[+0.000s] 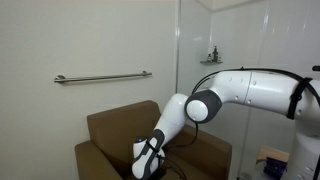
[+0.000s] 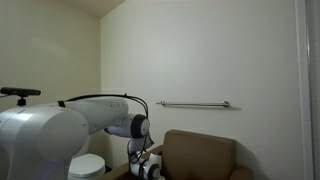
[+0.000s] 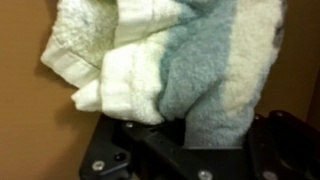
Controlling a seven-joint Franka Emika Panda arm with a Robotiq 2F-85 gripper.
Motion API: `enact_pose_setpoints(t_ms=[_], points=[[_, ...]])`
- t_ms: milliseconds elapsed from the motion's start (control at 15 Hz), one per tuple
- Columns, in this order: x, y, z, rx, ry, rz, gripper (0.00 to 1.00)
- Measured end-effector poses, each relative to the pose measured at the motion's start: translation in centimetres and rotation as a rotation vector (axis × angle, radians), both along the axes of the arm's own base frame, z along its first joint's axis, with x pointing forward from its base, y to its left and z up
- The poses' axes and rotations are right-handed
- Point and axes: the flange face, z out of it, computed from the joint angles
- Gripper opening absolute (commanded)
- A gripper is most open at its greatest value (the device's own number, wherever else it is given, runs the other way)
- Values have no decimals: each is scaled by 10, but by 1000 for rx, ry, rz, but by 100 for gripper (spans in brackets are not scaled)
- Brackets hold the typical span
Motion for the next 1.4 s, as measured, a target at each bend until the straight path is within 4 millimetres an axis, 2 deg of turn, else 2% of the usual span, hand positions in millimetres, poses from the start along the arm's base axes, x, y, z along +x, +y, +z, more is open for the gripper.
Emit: enact_pose_setpoints(t_ms=[333, 600, 733, 867, 1133, 1400], points=[[-18, 8, -4, -37, -128, -117, 7], [-11, 14, 3, -40, -211, -116, 7], [5, 15, 15, -45, -278, -102, 7], [29, 8, 34, -65, -340, -92, 7], [80, -20, 86, -122, -400, -114, 6], [117, -49, 118, -148, -425, -138, 6]])
